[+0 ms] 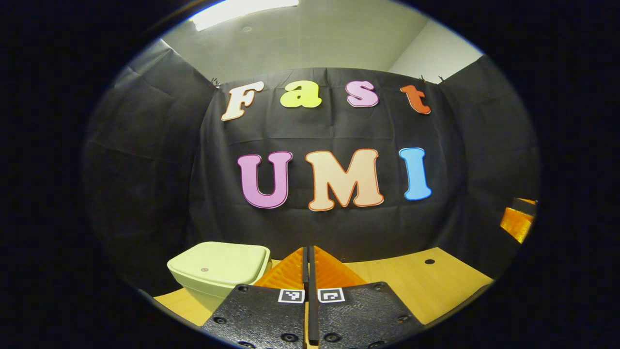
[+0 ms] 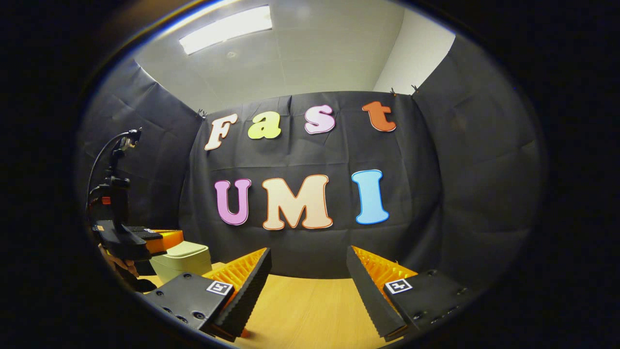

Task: Press the lid of the desktop garbage bin to open it, pick up the crumpled paper on the desktop and throw it into the bin, then pick up the pop can on the desktop and drop it into the bin, and finally close the garbage bin lid.

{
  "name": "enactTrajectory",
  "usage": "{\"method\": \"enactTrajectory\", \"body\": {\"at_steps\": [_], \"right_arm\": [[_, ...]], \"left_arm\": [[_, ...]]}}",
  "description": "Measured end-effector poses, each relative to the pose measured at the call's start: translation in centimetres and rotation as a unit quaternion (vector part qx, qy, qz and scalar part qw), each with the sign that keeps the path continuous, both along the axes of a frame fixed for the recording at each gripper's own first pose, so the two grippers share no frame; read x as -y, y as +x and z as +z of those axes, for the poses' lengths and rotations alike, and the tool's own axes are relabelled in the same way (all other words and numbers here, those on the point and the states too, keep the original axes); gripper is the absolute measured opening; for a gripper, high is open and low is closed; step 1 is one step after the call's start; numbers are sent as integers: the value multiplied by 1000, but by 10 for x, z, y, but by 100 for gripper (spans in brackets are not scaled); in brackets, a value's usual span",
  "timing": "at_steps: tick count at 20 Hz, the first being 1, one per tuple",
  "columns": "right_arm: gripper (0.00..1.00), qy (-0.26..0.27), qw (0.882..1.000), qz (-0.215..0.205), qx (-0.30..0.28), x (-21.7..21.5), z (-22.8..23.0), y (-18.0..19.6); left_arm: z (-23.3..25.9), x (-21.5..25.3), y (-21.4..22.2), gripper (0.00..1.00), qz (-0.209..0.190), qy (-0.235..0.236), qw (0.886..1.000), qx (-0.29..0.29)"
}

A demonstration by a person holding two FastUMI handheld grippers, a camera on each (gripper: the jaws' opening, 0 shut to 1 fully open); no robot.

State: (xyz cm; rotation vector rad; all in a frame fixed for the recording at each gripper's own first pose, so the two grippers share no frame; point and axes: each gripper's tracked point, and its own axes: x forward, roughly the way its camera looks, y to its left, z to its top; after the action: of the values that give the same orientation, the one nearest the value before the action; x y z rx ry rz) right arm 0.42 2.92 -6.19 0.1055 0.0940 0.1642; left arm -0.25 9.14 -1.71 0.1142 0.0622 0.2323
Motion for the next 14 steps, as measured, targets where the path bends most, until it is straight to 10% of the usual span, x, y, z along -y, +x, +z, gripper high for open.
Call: {"method": "enactTrajectory", "body": {"at_steps": [14], "right_arm": [[98,-28,998,-33,-38,-48,-30,-3]], "left_arm": [[-27,-155,-13,0,76,4,997,-12]]}}
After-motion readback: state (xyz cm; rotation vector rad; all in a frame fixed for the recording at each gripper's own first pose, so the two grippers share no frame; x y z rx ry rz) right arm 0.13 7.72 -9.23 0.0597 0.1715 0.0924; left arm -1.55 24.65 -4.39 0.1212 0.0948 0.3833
